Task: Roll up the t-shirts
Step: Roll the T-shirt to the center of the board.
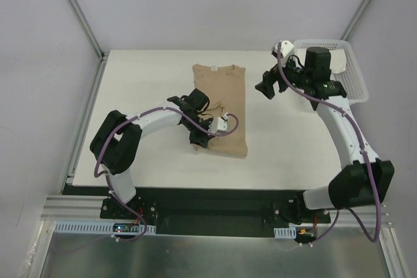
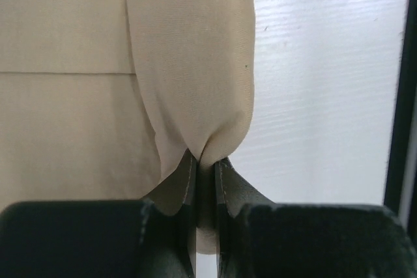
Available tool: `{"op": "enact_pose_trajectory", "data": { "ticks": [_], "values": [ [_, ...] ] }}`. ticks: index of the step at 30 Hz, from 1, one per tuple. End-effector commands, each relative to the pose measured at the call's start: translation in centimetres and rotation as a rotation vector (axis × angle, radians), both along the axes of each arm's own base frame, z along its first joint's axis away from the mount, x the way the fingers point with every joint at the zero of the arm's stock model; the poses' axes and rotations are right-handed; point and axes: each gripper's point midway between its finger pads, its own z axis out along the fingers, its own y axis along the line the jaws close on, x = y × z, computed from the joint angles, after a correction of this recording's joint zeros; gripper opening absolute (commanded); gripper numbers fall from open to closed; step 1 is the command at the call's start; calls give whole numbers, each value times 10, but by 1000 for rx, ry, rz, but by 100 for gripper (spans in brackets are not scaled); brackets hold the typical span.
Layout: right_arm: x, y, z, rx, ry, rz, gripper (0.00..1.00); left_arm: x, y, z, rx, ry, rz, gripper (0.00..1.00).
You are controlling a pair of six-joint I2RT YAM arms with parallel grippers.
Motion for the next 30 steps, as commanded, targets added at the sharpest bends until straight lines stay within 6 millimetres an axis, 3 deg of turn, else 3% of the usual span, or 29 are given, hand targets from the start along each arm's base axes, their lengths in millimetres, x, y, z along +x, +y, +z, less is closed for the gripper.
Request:
{"op": "enact_pose_trajectory", "data": {
  "ticks": [1, 2, 3, 4, 7, 8, 12, 14, 18, 29, 30],
  "values": [
    [-26, 36, -62, 164, 357, 174, 96, -33, -4, 15, -44, 302, 48, 0],
    [-24, 38, -68, 112, 300, 148, 96, -30, -6, 18, -47, 317, 61, 0],
    [-34, 38, -56, 86, 228, 159, 96, -28, -7, 19, -49, 331, 67, 0],
    [-49, 39, -74, 55, 239, 179, 96, -27, -3, 17, -42, 357, 80, 0],
    [-85, 49, -94, -142, 233, 277, 96, -22, -5, 22, -62, 420, 111, 0],
    [-107, 56, -114, -187, 255, 345, 96, -19, -7, 25, -72, 432, 118, 0],
    [-139, 70, -140, -269, 109, 525, 96, -19, -7, 25, -73, 493, 147, 0],
    [-151, 79, -150, -279, 124, 586, 96, -17, -7, 25, -79, 514, 164, 0],
    [-158, 91, -166, -322, 94, 674, 96, -17, -6, 27, -90, 538, 178, 0],
    [-148, 106, -200, -434, 88, 735, 98, -17, -7, 32, -123, 595, 200, 0],
    [-148, 107, -205, -448, 105, 742, 94, -17, -6, 31, -124, 598, 203, 0]
  ]
}}
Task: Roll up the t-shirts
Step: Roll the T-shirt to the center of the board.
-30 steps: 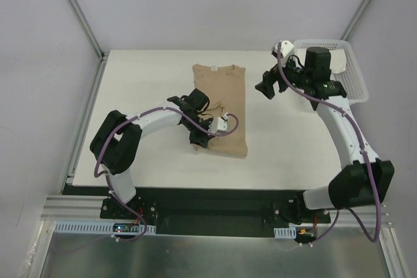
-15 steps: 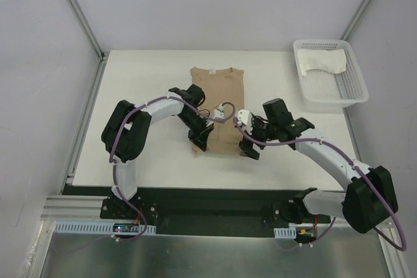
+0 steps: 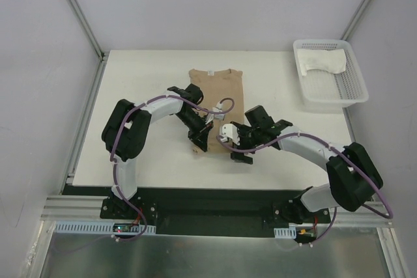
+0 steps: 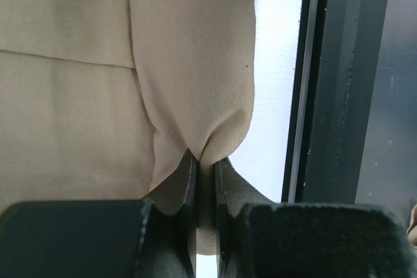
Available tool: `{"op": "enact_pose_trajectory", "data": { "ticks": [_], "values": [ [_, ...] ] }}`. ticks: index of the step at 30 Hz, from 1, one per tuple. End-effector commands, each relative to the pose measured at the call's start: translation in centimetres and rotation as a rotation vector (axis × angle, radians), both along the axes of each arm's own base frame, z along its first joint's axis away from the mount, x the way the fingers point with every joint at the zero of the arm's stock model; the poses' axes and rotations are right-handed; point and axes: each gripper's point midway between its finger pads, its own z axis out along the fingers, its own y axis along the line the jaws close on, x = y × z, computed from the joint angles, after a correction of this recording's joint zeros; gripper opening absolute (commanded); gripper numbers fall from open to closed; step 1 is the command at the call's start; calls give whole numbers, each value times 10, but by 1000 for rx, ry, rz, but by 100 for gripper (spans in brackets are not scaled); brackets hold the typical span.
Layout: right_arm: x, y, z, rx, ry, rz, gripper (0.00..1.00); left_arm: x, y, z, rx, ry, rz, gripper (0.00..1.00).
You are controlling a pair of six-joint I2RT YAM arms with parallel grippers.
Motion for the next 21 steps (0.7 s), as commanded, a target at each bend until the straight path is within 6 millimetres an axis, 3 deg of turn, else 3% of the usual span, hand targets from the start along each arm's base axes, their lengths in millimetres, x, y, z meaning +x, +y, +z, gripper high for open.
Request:
{"op": "enact_pose_trajectory", "data": {
  "ticks": [1, 5, 11, 18, 21],
  "values": [
    [10, 11, 0, -34, -50, 58, 90, -4, -5, 14, -53, 76, 18, 0],
    [3, 12, -3, -62, -8, 96, 59, -3, -3, 13, -52, 106, 37, 0],
    [-19, -1, -8, -136, 121, 103, 24, -12, 5, 14, -58, 165, 39, 0],
    [-85, -31, 10, -173, 530, 217, 12, -40, 15, 28, -47, 419, 3, 0],
    [-94, -33, 15, -179, 716, 237, 10, -48, 19, 26, -26, 513, -4, 0]
  ]
}}
